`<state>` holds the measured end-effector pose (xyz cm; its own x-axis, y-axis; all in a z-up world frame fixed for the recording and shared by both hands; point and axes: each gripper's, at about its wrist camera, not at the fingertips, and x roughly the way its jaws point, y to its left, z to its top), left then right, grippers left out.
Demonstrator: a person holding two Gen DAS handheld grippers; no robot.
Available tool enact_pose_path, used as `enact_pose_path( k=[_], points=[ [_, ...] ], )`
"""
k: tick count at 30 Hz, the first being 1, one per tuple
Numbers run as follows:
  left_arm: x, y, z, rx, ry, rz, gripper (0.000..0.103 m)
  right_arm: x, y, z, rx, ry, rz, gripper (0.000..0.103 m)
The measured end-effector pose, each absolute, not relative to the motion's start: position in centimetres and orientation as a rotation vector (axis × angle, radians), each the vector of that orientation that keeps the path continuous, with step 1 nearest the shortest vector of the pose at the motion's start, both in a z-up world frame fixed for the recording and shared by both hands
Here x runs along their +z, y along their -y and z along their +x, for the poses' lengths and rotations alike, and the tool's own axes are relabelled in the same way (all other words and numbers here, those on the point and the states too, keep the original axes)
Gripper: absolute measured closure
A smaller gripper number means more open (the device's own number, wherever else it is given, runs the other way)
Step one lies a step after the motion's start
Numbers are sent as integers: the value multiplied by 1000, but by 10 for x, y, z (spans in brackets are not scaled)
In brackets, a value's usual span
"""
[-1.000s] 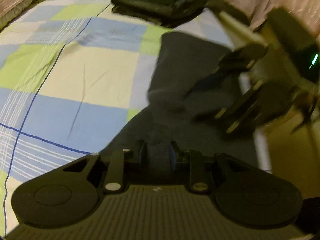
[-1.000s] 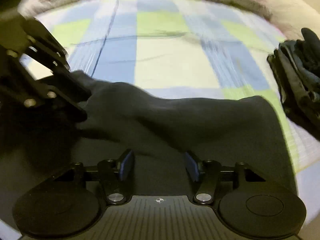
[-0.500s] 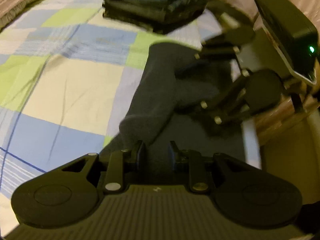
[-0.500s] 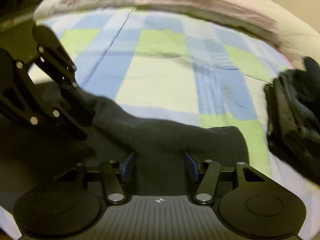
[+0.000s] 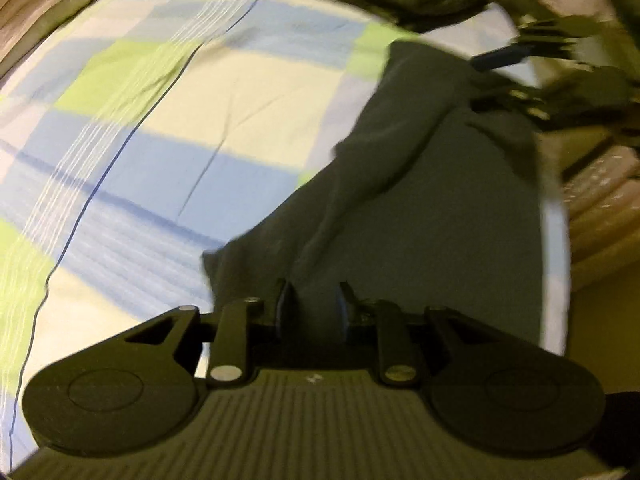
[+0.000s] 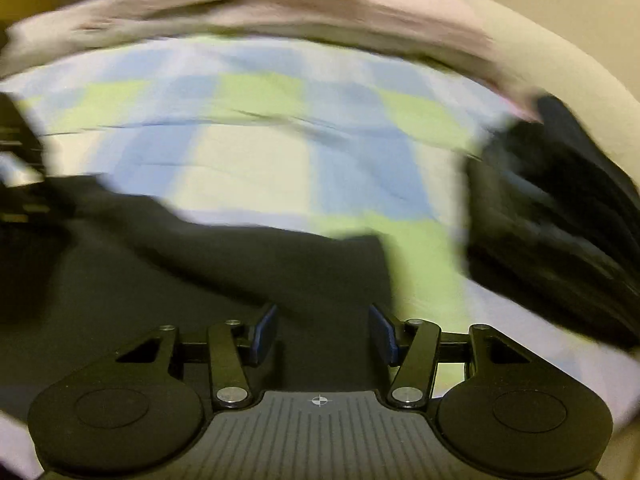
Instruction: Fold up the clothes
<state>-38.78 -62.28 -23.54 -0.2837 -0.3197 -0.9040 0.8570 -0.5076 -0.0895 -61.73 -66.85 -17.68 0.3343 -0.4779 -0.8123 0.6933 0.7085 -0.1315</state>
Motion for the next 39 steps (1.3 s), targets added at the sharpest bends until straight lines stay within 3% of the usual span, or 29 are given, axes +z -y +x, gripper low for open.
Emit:
enact_pose_path(
  k=[5,15,20,31,35,37,39],
  points=[
    [-230,617,-384,-1863,-764,1155,77,-207,653,-613,-634,-1007,305,48],
    [-217,507,-324,-1611,-845,1292,77,-183,635,-647,-792,-1103,386,48],
    [-199,443,-286,-1460,-901,1266,74,-164,611,-654,-859,-1056,526,48],
    [-188,316,-172,-1391,-886,1251,63,-124,501,-558,-799,-1051,522,48],
    [-185,283,-129,-1481,-793,1254,53,-112,443,-494,-829,-1056,503,48],
    [-180,263,-110,-1541,-732,1257,37,-101,403,-459,-846,-1077,497,47],
    [-173,240,-96,-1595,-653,1282,31,-92,365,-426,-827,-1093,520,29]
  ],
)
